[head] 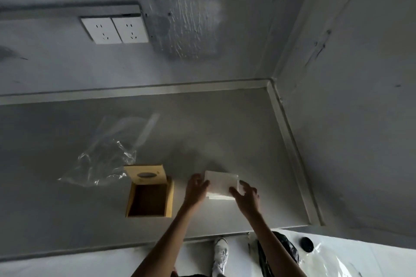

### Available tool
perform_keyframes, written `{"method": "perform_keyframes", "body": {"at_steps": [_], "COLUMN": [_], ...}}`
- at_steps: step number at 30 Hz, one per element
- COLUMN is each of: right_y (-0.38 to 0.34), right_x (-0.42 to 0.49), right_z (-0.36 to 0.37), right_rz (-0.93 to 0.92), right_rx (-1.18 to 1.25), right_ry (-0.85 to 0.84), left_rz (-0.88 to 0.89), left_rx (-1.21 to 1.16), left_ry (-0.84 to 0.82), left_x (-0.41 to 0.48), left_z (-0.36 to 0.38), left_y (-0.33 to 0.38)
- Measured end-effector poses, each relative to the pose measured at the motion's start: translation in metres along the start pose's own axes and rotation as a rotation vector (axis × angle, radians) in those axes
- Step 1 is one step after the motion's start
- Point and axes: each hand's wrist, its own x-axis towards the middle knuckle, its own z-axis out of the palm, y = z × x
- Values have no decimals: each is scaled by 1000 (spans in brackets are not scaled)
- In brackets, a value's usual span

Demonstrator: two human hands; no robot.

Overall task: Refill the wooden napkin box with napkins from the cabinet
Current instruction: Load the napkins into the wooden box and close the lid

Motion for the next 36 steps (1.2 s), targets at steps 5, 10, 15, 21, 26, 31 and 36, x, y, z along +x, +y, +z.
{"method": "perform_keyframes", "body": {"at_steps": [5, 10, 15, 21, 26, 31, 36], "right_y": [-11, -6, -11, -1, 27, 49, 51], "right_x": [6, 22, 17, -17, -53, -77, -82], "right_z": [-5, 3, -9, -21, -16, -4, 1], "right_rz": [-66, -27, -94, -290, -504, -469, -457], "right_rx": [192, 262, 238, 113, -53, -111, -87], "right_ry": [16, -14, -44, 26, 129, 42, -22], "left_rz": [-7, -48, -13, 219, 534, 495, 456], "left_rx": [53, 7, -11, 118, 297, 355, 342], "left_ry": [-49, -113, -123, -96, -74, -85, -107], "left_x": [-1, -9, -15, -34, -65, -83, -90], "left_z": [-1, 1, -4, -7, -1, 9, 18], "left_y": [11, 23, 33, 13, -33, -68, -70]}}
